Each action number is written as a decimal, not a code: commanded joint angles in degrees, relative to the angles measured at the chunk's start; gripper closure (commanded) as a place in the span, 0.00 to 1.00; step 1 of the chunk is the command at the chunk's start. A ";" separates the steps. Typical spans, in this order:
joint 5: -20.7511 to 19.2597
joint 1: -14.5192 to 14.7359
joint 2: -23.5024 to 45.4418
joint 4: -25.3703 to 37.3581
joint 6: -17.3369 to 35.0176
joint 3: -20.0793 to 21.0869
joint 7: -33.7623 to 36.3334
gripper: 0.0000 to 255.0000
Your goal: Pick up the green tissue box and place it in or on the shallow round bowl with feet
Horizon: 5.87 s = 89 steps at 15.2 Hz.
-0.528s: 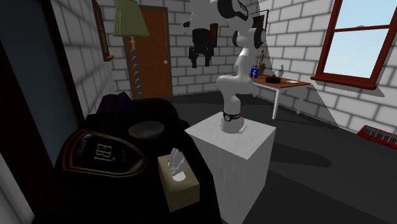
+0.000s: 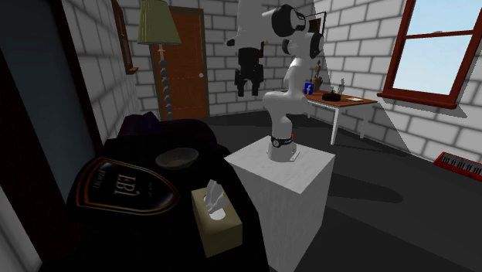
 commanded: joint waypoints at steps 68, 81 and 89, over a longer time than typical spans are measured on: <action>-25.48 -4.51 53.57 29.40 33.76 21.39 68.11 1.00; -16.02 -10.15 44.28 24.72 30.91 21.12 56.99 1.00; -5.21 -15.31 34.97 15.96 31.17 16.12 40.88 1.00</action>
